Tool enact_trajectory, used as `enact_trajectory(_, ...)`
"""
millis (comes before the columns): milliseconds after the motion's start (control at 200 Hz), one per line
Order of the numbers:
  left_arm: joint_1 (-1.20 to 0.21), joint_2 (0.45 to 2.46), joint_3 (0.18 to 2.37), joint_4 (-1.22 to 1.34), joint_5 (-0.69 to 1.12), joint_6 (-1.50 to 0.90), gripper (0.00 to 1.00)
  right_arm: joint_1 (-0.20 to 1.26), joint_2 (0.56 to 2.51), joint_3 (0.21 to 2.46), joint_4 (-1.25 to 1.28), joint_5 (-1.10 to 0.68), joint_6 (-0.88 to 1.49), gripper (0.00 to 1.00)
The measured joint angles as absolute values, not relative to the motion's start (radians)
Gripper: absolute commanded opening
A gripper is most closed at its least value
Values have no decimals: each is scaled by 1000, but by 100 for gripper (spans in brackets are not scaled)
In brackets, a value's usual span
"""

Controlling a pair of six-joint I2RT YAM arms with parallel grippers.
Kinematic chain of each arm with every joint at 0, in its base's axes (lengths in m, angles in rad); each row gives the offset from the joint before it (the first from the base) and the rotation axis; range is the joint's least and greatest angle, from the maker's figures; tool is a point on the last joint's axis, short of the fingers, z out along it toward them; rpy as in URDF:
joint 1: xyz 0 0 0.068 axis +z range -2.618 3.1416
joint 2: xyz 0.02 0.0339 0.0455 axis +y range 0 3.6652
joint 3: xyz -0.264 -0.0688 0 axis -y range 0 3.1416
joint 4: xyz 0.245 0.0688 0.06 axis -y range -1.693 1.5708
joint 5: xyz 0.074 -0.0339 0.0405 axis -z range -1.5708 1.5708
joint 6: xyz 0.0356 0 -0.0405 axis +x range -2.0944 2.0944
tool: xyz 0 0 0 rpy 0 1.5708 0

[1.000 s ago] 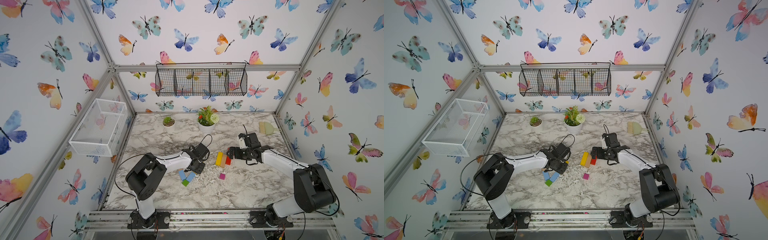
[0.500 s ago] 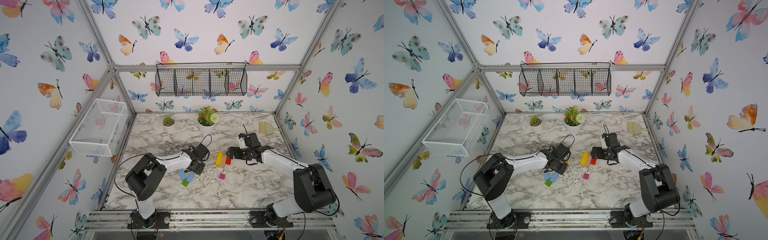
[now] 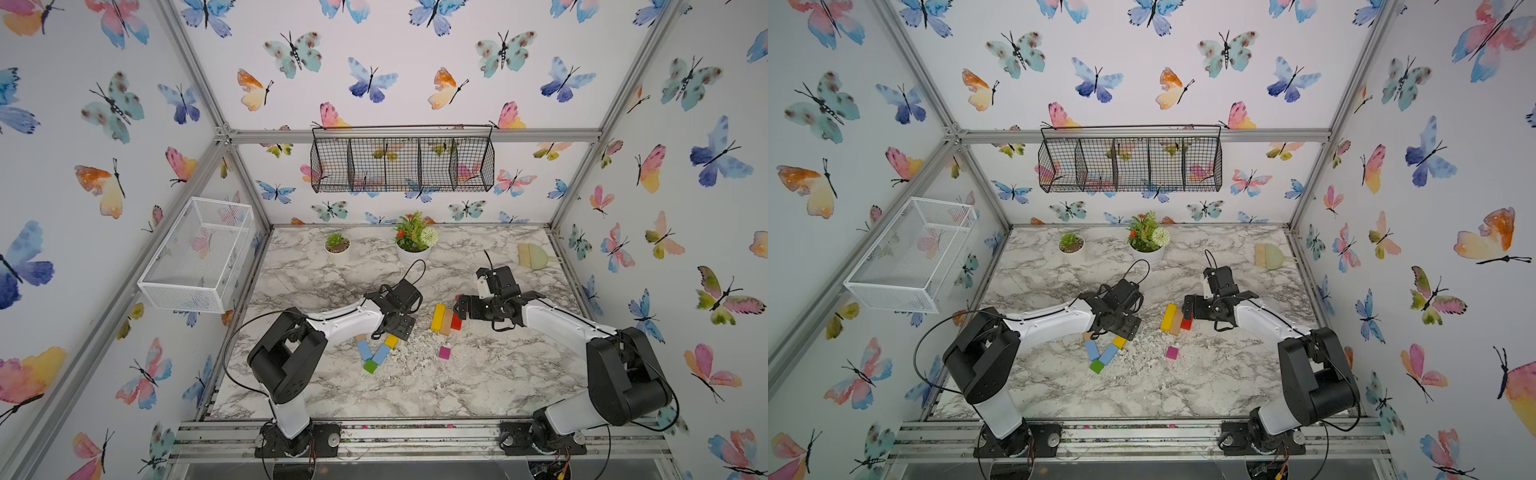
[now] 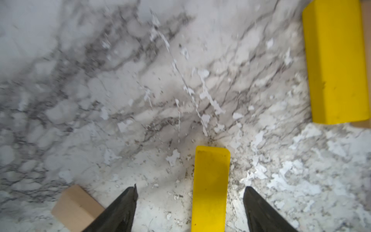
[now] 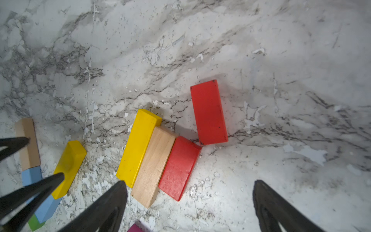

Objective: Assemble the letter v with building blocks
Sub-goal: Assemble the building block at the center of the board, then move the building blocks to the center of the board.

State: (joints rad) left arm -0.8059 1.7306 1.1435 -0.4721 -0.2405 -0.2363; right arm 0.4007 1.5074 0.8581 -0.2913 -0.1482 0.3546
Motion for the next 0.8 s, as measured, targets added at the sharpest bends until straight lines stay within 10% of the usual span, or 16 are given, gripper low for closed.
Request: enact_trajectory(801,-616,1285,1062,-352,-342,-253,98,723,1614,874,-378,38,438,99)
